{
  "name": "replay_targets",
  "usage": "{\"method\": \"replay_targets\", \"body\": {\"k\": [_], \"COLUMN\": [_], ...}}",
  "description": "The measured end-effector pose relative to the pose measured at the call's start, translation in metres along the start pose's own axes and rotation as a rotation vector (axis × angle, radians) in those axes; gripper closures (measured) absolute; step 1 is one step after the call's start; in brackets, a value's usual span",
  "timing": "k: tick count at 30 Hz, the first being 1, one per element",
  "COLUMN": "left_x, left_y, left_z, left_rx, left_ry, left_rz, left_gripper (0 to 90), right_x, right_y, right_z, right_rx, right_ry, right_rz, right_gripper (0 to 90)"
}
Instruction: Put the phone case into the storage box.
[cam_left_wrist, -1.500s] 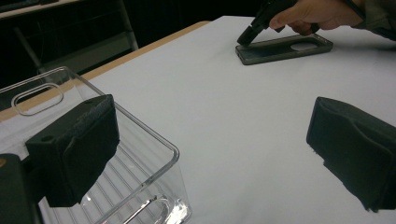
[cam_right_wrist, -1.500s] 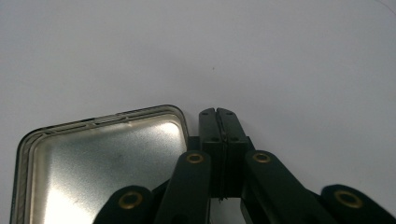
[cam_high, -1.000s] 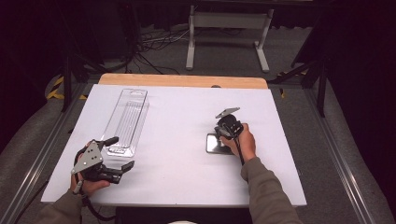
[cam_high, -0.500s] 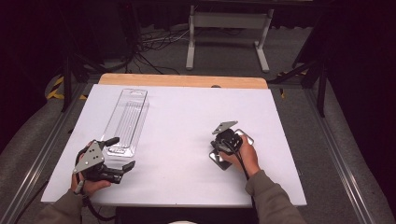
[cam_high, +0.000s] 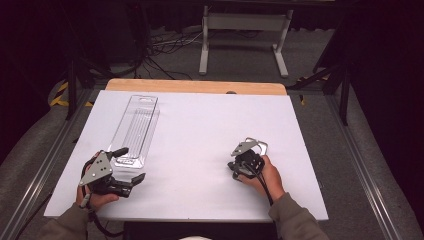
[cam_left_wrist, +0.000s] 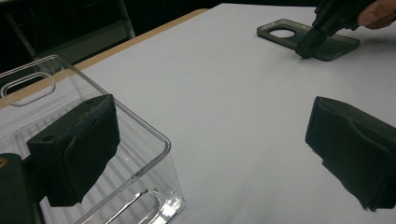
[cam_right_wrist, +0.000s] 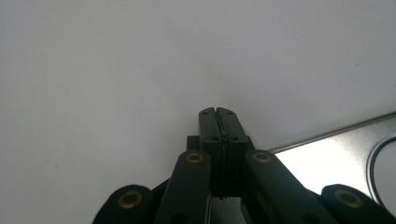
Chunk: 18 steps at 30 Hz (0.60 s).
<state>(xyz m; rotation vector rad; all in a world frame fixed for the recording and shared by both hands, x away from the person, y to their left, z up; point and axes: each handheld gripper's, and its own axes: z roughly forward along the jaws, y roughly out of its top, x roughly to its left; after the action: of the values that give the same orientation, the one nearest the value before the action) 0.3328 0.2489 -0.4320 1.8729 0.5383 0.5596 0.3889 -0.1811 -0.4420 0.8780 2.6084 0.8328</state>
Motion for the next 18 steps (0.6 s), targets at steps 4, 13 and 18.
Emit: {"method": "replay_targets", "body": {"k": [4, 13, 18], "left_x": [0.0, -0.001, -0.001], "left_y": [0.0, 0.0, 0.0], "left_z": [0.0, 0.0, 0.0], "left_rx": [0.001, -0.003, -0.002], "left_ry": [-0.001, -0.004, -0.005], "left_rz": [0.001, -0.004, -0.002], "left_gripper": [3.6, 3.6, 3.6], "right_x": [0.004, 0.009, 0.01], "right_y": [-0.007, -0.029, -0.038], "right_z": [-0.006, -0.021, -0.026], "right_rx": [0.003, -0.015, -0.027], "right_ry": [0.006, 0.013, 0.01], "right_rz": [-0.005, 0.007, 0.019], "right_gripper": [90.0, 90.0, 90.0]}}
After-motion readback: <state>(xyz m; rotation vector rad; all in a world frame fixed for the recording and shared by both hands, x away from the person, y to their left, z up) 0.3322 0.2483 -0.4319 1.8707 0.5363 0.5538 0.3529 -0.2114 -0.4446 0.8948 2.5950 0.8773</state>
